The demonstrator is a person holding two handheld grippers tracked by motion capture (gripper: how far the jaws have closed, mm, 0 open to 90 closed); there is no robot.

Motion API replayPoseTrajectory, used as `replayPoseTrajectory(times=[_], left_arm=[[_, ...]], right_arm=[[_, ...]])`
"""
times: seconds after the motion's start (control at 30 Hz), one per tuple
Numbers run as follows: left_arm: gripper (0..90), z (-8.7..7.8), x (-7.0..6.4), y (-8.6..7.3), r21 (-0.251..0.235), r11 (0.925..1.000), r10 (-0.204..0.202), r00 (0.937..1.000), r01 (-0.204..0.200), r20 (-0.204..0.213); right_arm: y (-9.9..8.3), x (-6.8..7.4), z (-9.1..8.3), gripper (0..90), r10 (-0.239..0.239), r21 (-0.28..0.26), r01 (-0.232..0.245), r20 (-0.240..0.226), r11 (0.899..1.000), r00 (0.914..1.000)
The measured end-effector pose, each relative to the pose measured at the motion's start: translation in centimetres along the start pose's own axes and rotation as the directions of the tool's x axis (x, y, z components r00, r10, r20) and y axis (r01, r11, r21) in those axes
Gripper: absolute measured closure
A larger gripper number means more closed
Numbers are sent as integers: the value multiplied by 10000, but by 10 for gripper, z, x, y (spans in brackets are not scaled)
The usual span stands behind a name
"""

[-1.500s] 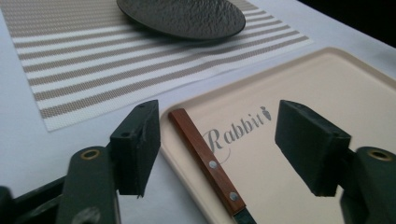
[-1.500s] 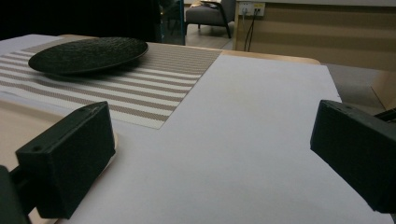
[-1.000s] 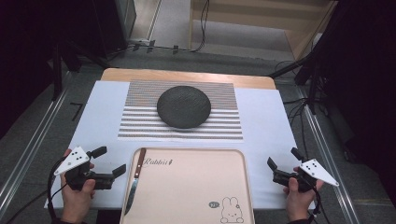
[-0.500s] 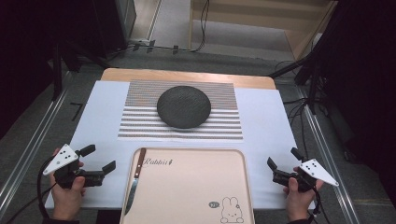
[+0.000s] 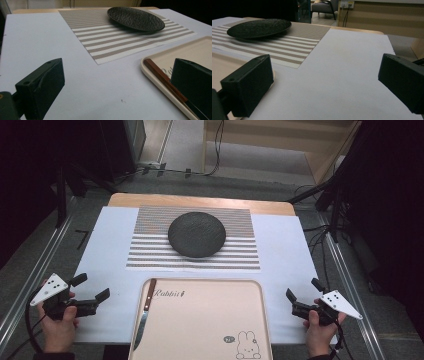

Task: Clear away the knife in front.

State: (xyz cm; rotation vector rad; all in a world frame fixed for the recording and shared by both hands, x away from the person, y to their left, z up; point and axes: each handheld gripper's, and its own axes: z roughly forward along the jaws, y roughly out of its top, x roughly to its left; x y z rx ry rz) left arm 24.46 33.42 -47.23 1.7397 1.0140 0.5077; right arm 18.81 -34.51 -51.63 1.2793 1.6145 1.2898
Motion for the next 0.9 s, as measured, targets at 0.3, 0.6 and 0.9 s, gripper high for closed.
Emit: replayPoseTrajectory(times=[0.3,0.6,0.9], left_arm=[[0,-2,13,-5,32,9998,-174,9995,175,-278],[0,-8,24,-10,-305,9990,-335,9979,318,-556],[0,-4,19,-11,-168,9998,-96,9976,84,-686]], right_arm=[[0,-1,0,0,46,-11,-46,5,10000,10000],[0,-1,0,0,54,-8,-54,-9,10000,10000],[0,-1,0,0,68,-5,-68,8,10000,10000]])
